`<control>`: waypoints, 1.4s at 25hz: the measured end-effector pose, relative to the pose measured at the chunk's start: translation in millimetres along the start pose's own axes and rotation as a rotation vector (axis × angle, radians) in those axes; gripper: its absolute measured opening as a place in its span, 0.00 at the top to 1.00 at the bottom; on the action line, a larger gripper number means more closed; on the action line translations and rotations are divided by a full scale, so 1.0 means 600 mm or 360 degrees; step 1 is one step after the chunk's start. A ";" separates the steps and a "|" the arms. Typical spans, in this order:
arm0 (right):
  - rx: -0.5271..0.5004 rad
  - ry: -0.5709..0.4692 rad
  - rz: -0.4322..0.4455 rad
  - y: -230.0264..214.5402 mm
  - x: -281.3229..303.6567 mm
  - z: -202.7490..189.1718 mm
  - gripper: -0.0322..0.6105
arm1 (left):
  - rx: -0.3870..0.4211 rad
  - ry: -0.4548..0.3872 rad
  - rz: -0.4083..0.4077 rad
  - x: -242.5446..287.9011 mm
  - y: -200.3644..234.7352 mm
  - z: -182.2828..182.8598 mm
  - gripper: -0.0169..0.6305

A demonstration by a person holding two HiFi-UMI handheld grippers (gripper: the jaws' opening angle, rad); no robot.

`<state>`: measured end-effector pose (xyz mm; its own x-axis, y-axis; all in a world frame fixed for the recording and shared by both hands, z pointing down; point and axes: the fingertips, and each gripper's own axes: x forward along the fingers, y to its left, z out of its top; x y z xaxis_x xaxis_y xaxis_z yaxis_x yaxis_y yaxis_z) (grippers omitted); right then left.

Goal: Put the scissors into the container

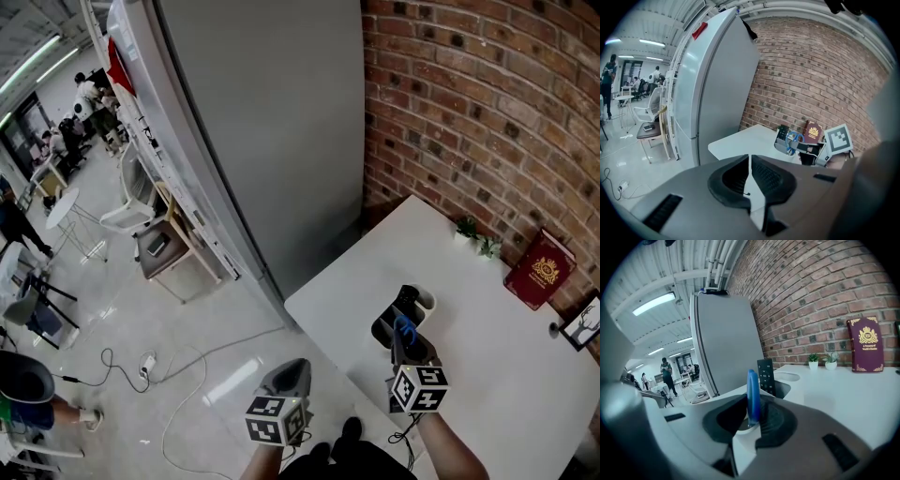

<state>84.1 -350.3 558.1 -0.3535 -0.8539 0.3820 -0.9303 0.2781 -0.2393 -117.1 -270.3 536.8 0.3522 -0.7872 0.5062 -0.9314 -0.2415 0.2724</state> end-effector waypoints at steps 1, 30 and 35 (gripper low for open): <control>0.0007 -0.0001 0.0004 -0.001 -0.002 -0.001 0.87 | 0.0000 0.0002 -0.0005 0.000 -0.001 -0.001 0.94; -0.0072 0.0032 -0.0106 0.018 -0.141 -0.055 0.90 | 0.0171 0.0007 -0.0178 -0.009 -0.063 -0.024 0.94; -0.0111 0.0046 -0.0128 0.027 -0.168 -0.062 0.94 | 0.0184 -0.0005 -0.0219 -0.017 -0.075 -0.029 0.94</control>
<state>100.9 -243.2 548.6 -0.2792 -0.8619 0.4233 -0.9600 0.2400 -0.1443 -77.1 -241.6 533.6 0.4769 -0.7441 0.4679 -0.8789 -0.4105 0.2430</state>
